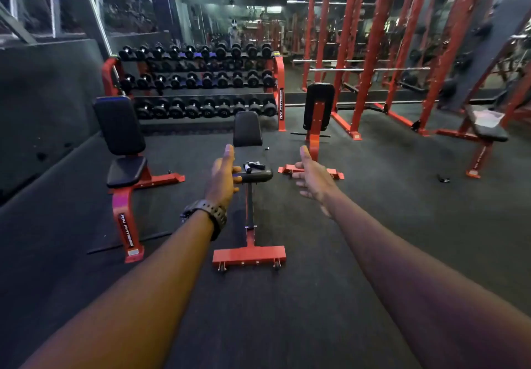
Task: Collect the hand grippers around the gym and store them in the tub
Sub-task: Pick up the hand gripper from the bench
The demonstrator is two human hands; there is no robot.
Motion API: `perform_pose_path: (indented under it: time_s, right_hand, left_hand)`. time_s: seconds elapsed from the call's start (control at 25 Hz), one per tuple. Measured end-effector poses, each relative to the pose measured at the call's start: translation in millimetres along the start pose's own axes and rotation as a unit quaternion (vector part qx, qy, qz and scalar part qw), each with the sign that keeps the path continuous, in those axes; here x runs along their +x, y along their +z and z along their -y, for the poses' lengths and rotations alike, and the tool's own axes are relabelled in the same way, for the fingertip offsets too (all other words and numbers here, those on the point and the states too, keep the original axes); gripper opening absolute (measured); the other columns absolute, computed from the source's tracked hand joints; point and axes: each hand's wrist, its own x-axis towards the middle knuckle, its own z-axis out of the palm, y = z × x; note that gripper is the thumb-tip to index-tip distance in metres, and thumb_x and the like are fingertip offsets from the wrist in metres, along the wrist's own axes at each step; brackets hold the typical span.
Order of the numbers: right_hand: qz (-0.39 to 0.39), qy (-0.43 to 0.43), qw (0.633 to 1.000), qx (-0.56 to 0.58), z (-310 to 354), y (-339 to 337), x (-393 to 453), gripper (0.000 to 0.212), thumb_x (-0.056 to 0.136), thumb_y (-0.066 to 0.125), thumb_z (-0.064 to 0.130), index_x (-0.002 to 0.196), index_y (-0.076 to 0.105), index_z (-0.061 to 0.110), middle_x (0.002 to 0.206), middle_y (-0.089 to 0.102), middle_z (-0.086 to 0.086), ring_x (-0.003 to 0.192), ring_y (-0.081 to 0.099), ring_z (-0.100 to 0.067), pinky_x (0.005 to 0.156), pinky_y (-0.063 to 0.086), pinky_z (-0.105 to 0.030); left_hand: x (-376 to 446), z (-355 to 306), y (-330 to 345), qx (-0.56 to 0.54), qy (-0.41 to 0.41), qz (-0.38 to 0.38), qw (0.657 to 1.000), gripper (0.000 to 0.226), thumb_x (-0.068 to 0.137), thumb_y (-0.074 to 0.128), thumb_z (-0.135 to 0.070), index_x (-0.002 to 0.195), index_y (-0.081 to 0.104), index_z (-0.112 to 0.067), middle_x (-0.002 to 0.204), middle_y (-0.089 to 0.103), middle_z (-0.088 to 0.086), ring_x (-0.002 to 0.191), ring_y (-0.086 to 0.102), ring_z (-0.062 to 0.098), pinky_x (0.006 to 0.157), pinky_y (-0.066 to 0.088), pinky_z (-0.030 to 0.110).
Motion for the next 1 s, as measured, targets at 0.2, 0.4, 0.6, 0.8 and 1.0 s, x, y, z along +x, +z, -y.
perform_pose_path:
  time_s: [0.2,0.4,0.6,0.8,1.0]
  right_hand:
    - [0.015,0.022,0.999,-0.017,-12.0,1.2,135.9,0.078,0.094,0.027,0.073,0.141,0.05,0.014,0.117,0.061,-0.004,0.104,0.06,-0.02,0.1,0.049,-0.045]
    - [0.013,0.028,0.999,-0.042,-9.1,-8.0,263.0,0.074,0.092,0.026,0.076,0.129,0.057,0.02,0.114,0.064,0.0,0.105,0.062,-0.023,0.1,0.05,-0.048]
    - [0.05,0.03,0.996,-0.061,-37.8,4.5,419.3,0.084,0.084,0.027,0.083,0.132,0.058,0.022,0.114,0.066,0.0,0.114,0.06,-0.024,0.107,0.043,-0.051]
    - [0.088,0.077,0.991,-0.061,-71.4,30.0,551.0,0.065,0.091,0.029,0.076,0.107,0.063,0.022,0.109,0.068,-0.004,0.108,0.062,-0.025,0.106,0.045,-0.051]
    - [0.127,0.131,0.981,-0.062,-103.0,66.3,638.3,0.083,0.097,0.026,0.068,0.121,0.059,-0.004,0.113,0.069,-0.019,0.107,0.063,-0.036,0.102,0.046,-0.052]
  left_hand:
    - [132.3,29.0,37.0,-0.02,-0.035,0.004,0.999,0.07,0.093,0.031,-0.068,0.134,0.046,-0.012,0.114,0.059,0.005,0.113,0.059,0.028,0.101,0.046,0.05]
    - [253.8,48.5,77.9,0.001,-0.058,0.005,0.998,0.06,0.089,0.031,-0.072,0.116,0.051,-0.023,0.111,0.06,0.004,0.109,0.061,0.029,0.1,0.048,0.052]
    - [381.7,86.9,114.9,0.028,-0.079,-0.038,0.996,0.053,0.093,0.035,-0.067,0.112,0.053,-0.02,0.104,0.061,0.0,0.105,0.062,0.026,0.095,0.049,0.047]
    - [493.1,137.8,150.5,0.077,-0.131,-0.078,0.985,0.052,0.083,0.038,-0.075,0.1,0.054,-0.029,0.101,0.064,-0.006,0.104,0.064,0.022,0.1,0.047,0.052]
    - [575.1,195.1,166.4,0.104,-0.186,-0.089,0.973,0.053,0.078,0.039,-0.077,0.087,0.056,-0.028,0.097,0.068,-0.006,0.098,0.067,0.022,0.098,0.048,0.05]
